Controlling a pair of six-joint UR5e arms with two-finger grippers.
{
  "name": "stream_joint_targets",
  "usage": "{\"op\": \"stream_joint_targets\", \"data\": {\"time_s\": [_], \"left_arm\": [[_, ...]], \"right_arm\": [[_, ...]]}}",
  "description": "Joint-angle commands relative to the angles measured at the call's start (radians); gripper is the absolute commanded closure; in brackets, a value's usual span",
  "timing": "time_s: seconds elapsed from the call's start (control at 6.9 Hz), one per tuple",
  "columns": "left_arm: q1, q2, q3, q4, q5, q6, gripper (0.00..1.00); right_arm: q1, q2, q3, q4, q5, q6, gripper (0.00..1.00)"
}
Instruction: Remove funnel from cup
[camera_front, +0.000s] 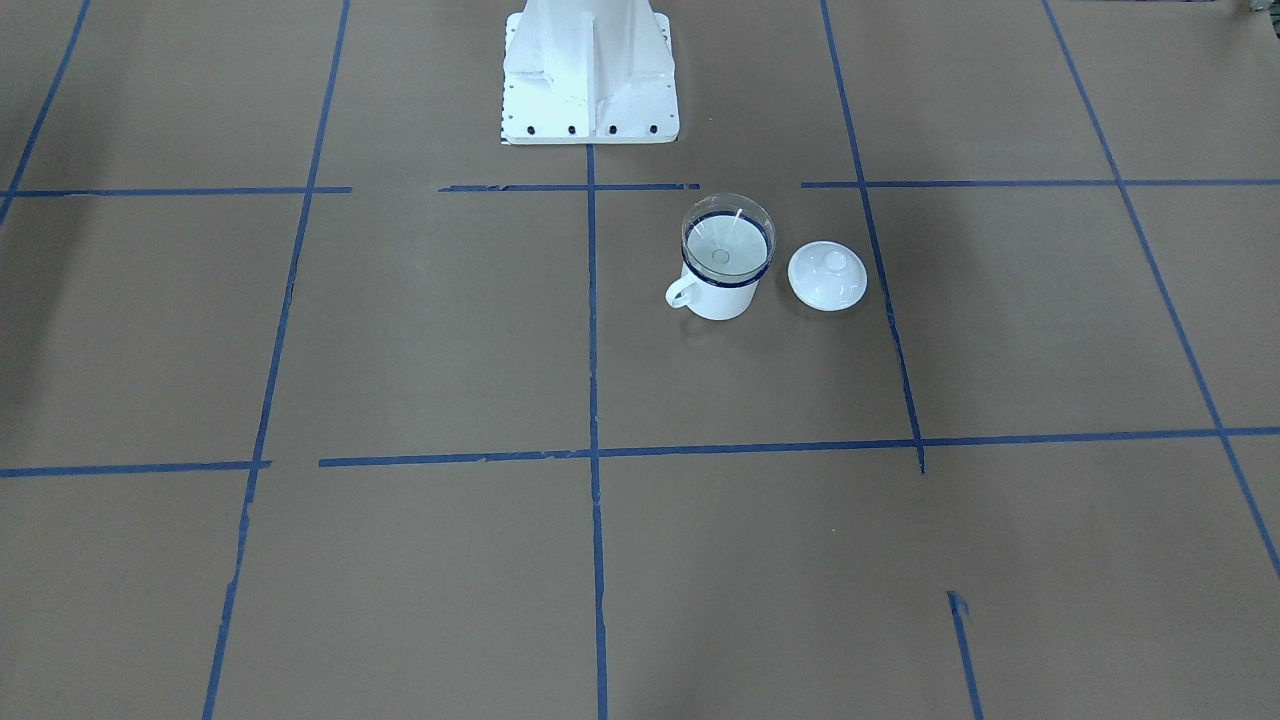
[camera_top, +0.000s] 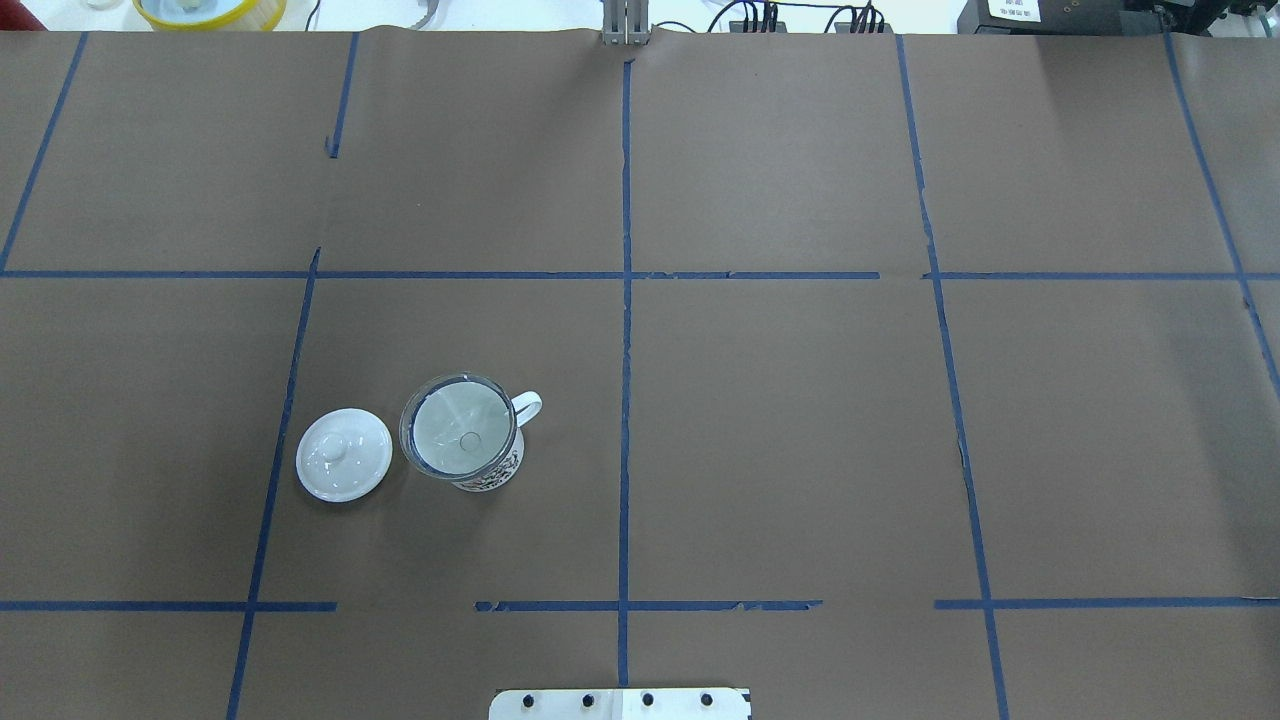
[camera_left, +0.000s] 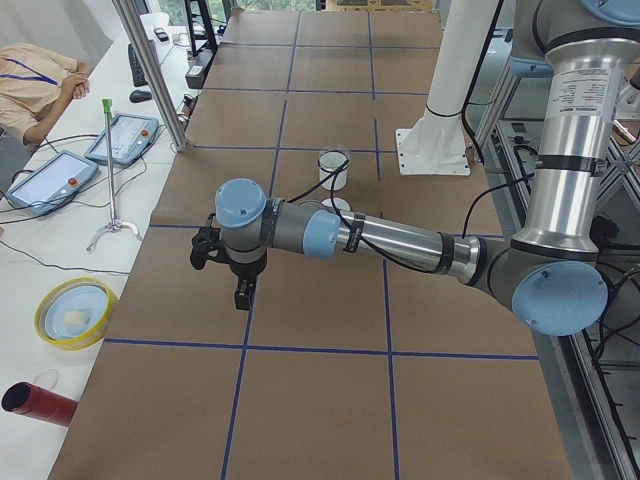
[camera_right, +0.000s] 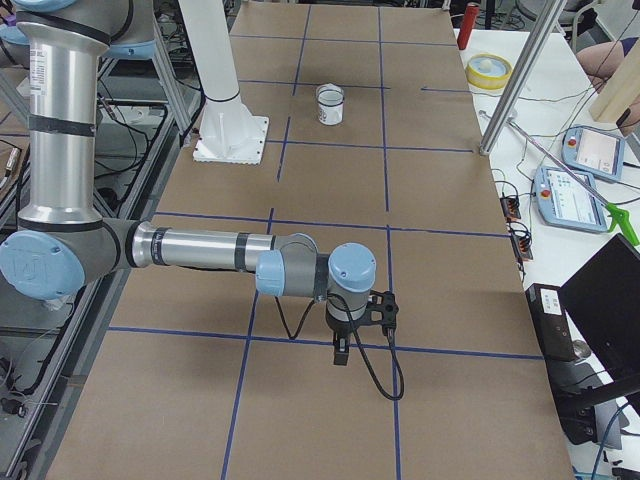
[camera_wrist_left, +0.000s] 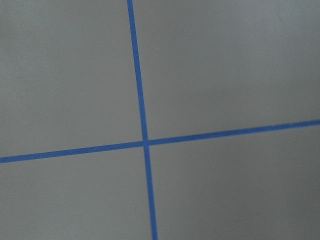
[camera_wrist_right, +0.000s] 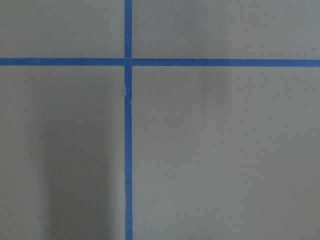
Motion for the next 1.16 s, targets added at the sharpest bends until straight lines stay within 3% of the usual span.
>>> {"op": "stream_joint_targets", "data": {"time_s": [0.0,0.58,0.87,1.01], "left_arm": [[0.153,-0.039,-0.106,-0.068,0.004,-0.385,0.00],[0.493,-0.294,-0.134,-0.025,0.030,-0.916,0.00],[0.638,-0.509,-0.145,0.273,0.141,-0.951,0.00],[0.702,-0.550,-0.148,0.297,0.177,-1.017,0.00]], "right_arm": [[0.000,0.000,0.000,0.000,0.000,0.000,0.00],[0.000,0.000,0.000,0.000,0.000,0.000,0.00],[0.000,0.000,0.000,0.000,0.000,0.000,0.00],[0.000,0.000,0.000,0.000,0.000,0.000,0.00]]}}
